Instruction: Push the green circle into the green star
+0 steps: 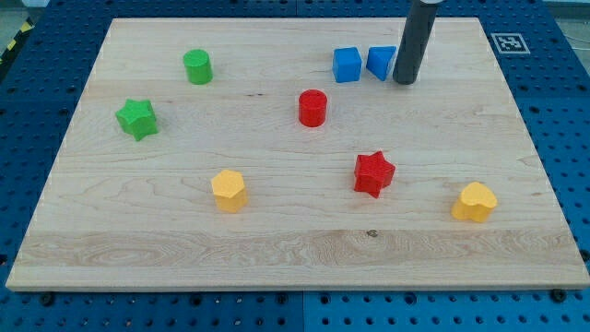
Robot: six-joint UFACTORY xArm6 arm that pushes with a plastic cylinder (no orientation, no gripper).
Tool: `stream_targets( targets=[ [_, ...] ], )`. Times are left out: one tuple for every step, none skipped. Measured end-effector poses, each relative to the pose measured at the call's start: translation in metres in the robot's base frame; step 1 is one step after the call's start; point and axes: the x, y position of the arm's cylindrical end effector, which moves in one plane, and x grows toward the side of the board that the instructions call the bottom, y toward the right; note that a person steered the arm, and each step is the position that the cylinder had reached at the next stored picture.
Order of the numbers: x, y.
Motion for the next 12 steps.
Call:
stream_targets(
  targets=[
    [0.023,-0.001],
    [0.043,-0.007],
    [0.061,-0.018],
    [0.065,-0.021],
    [0.065,-0.029],
    [0.065,-0.029],
    [0.054,-0.045],
    [0.05,-0.06],
    [0.05,-0.06],
    [0.05,-0.06],
    [0.05,-0.065],
    [0.04,-0.092]
  ],
)
